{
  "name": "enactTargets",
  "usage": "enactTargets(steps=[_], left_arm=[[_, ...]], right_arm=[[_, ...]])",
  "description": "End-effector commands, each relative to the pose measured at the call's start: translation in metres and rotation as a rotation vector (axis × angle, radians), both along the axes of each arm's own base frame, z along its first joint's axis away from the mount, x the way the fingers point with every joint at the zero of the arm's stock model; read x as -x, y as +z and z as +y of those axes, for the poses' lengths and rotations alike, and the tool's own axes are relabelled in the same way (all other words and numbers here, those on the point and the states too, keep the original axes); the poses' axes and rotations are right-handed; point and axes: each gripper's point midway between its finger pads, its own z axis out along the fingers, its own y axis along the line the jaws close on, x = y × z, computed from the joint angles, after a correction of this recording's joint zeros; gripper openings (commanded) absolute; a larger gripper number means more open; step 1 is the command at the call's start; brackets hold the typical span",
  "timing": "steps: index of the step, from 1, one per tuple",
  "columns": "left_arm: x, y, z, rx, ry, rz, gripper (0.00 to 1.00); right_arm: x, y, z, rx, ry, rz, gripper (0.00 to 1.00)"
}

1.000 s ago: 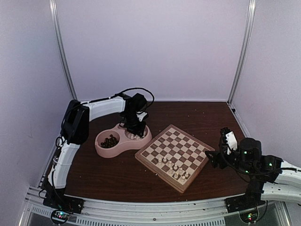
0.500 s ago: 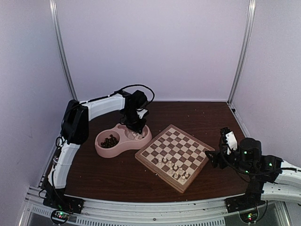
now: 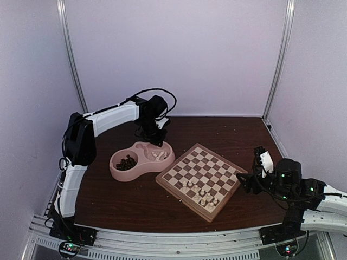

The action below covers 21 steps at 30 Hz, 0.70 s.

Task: Set up the chess pieces on the board
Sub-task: Pick up the chess pile from the storage box, then place the chess pile on the chessboard.

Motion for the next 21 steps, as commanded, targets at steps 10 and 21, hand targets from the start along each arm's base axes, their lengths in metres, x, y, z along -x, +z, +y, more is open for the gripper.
enactTargets(steps=[10,21], left_arm=[[0.021,0.077,-0.016,0.200,-0.042,-0.013,0.19],[0.062,0.073,-0.043,0.305,-0.100,0.125,0.19]], right_arm=[[-0.003,0.009,0.001,-0.015,-0.003,-0.026,0.85],[-0.003,0.009,0.001,-0.016,-0.003,-0.026,0.85]])
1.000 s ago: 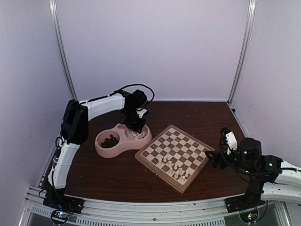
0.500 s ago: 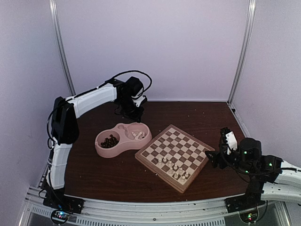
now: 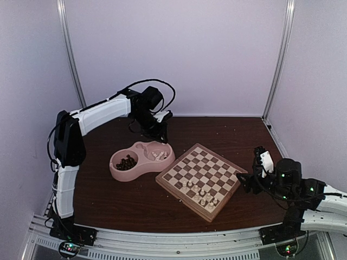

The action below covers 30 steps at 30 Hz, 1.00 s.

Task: Set up the chess pieces on the board
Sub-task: Place the chess pile on the chessboard.

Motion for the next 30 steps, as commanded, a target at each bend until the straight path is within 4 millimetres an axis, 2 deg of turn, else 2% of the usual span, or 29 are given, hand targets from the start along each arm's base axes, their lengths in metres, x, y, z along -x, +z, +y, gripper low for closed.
enactTargets(steps=[1,4,11,22,30], left_arm=[[0.026,0.006,-0.021,0.063,-0.048,0.044,0.19],[0.038,-0.005,-0.034,0.039,-0.073,0.043,0.19],[0.052,-0.029,-0.050,-0.063,-0.106,-0.003,0.19],[0.060,-0.068,-0.051,-0.210,-0.123,-0.049,0.20],[0.065,-0.085,-0.057,-0.198,-0.121,-0.021,0.20]], right_arm=[[-0.003,0.008,0.000,-0.012,-0.004,-0.024,0.85],[-0.002,0.008,0.001,-0.012,-0.002,-0.023,0.85],[-0.002,0.009,0.000,-0.016,-0.003,-0.024,0.85],[-0.001,0.009,0.000,-0.020,-0.001,-0.027,0.85],[-0.001,0.009,-0.001,-0.021,-0.002,-0.029,0.85]])
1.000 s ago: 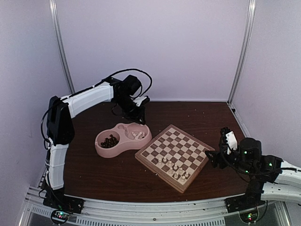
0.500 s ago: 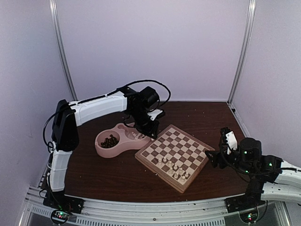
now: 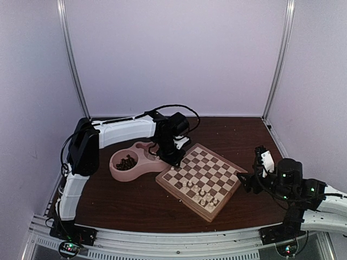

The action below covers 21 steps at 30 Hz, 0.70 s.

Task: Set up the chess pieces on the board
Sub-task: Place the chess pile on the chessboard.

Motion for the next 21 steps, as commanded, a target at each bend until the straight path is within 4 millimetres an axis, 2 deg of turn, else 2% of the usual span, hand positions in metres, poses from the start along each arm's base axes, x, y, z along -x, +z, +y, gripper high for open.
enactTargets(steps=[1,7,13,21], left_arm=[[-0.0002,-0.0108,-0.0094,0.024,0.003,-0.006,0.20],[0.0037,-0.0129,-0.0142,0.046,0.001,0.009,0.21],[0.0068,-0.0165,-0.0169,0.061,-0.002,0.029,0.28],[0.0071,-0.0171,-0.0168,0.060,-0.002,0.030,0.27]], right_arm=[[-0.0016,0.0058,-0.0004,-0.010,-0.003,-0.019,0.85],[-0.0017,0.0053,-0.0004,-0.008,-0.004,-0.018,0.85],[-0.0018,0.0058,-0.0003,-0.009,-0.004,-0.018,0.85],[-0.0018,0.0055,-0.0002,-0.008,-0.003,-0.018,0.85]])
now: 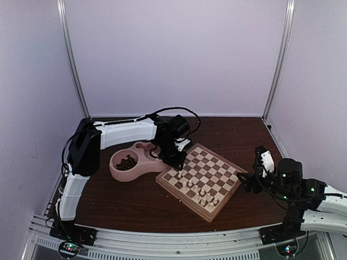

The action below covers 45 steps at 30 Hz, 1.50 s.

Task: Set up the chess pieces on the board
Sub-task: Place the chess pile on the chessboard, then pick up the chess pile from the storage box.

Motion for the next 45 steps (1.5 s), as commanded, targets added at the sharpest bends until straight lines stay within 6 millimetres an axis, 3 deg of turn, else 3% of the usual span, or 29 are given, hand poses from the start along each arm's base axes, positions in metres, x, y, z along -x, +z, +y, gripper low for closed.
enactTargets(steps=[1,8,20,26,31,35,36,39,45], left_arm=[[0.002,-0.005,-0.006,0.017,-0.002,0.009,0.27],[0.007,-0.006,-0.009,0.031,-0.010,0.036,0.33],[0.012,-0.025,-0.001,-0.032,-0.004,0.069,0.32],[0.012,-0.019,0.004,-0.051,-0.003,0.041,0.20],[0.008,0.009,0.010,-0.048,0.004,-0.057,0.14],[0.006,0.052,0.021,-0.003,0.010,-0.154,0.12],[0.008,0.056,0.023,0.005,0.007,-0.161,0.11],[0.017,0.091,0.020,0.124,-0.032,-0.203,0.09],[0.062,0.143,0.009,0.439,-0.202,-0.216,0.11]], right_arm=[[-0.002,0.006,0.000,-0.008,-0.003,-0.018,0.86],[-0.002,0.005,0.000,-0.006,-0.003,-0.015,0.85],[-0.002,0.005,0.000,-0.006,-0.003,-0.016,0.85],[-0.002,0.005,0.000,-0.006,-0.003,-0.016,0.86],[-0.001,0.007,0.001,-0.013,0.000,-0.013,0.85],[-0.002,0.019,0.008,-0.053,0.002,0.038,0.85],[-0.002,0.026,0.014,-0.074,0.016,0.053,0.85],[-0.001,0.053,0.042,-0.172,0.089,0.107,0.84],[0.001,0.102,0.108,-0.348,0.264,0.266,0.78]])
